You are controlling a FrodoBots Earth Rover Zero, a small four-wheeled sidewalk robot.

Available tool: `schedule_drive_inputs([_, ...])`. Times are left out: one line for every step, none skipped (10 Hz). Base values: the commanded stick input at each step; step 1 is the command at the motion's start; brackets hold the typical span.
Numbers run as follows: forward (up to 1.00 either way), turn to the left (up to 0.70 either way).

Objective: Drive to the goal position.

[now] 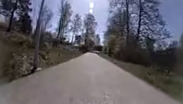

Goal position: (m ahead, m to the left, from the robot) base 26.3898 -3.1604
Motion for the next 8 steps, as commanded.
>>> schedule_drive_inputs([0.7,0.0])
schedule_drive_inputs([0.7,0.0])
schedule_drive_inputs([0.7,0.0])
schedule_drive_inputs([0.7,0.0])
schedule_drive_inputs([0.7,0.0])
schedule_drive_inputs([0.7,0.0])
schedule_drive_inputs([0.7,0.0])
schedule_drive_inputs([0.7,0.0])
